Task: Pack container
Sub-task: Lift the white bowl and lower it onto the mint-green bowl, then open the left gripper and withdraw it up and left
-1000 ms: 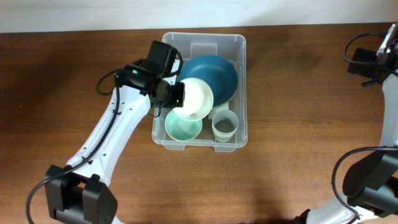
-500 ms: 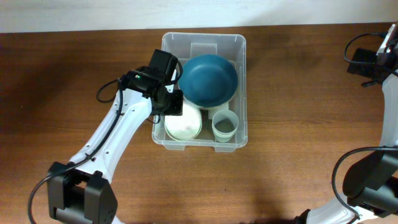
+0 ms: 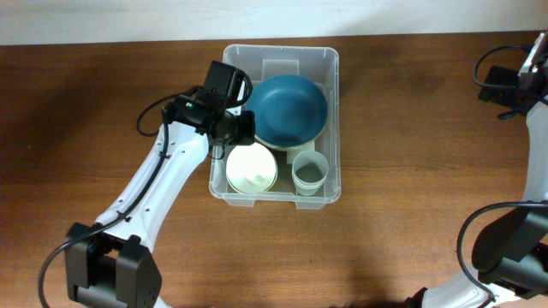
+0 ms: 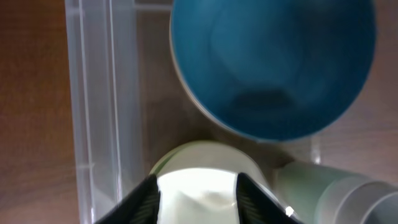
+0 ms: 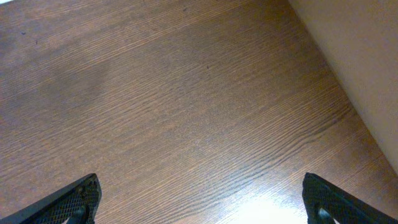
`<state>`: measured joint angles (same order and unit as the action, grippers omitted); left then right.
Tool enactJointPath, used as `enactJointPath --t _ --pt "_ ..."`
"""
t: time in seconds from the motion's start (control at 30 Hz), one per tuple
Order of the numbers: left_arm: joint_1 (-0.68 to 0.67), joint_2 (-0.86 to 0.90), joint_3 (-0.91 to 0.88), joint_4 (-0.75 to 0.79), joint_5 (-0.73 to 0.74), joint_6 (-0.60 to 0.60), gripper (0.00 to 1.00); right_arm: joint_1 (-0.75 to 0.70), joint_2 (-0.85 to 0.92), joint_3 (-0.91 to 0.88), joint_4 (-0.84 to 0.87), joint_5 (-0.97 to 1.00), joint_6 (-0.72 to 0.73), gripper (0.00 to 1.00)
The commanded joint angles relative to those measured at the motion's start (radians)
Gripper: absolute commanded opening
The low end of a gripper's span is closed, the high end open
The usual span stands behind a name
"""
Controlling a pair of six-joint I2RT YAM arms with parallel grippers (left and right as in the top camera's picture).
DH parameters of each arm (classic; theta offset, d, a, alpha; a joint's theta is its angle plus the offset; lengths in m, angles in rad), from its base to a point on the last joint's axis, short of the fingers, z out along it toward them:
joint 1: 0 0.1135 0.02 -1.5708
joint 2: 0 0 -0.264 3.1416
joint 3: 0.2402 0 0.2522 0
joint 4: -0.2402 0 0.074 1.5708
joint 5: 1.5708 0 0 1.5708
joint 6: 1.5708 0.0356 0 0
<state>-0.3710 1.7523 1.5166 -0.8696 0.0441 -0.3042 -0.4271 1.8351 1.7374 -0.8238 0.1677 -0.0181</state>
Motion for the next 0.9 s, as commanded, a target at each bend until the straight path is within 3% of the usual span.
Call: enactJointPath --t 0.0,0.03,0.07,0.87 --pt "-0.006 0.003 0.023 0.025 0.003 0.002 0.19 -0.005 -0.024 0.015 0.000 0.002 0.012 0.99" --pt "-0.007 0.004 0.022 0.028 0.003 0.002 0.04 -0.005 -0.024 0.015 0.000 0.002 0.012 0.99" --pt "-0.009 0.008 0.022 0.030 0.004 0.002 0.01 -0.005 -0.024 0.015 0.000 0.002 0.012 0.99" --pt "-0.065 0.165 0.022 0.088 0.019 0.006 0.00 -0.005 -0.024 0.015 0.000 0.002 0.012 0.99"
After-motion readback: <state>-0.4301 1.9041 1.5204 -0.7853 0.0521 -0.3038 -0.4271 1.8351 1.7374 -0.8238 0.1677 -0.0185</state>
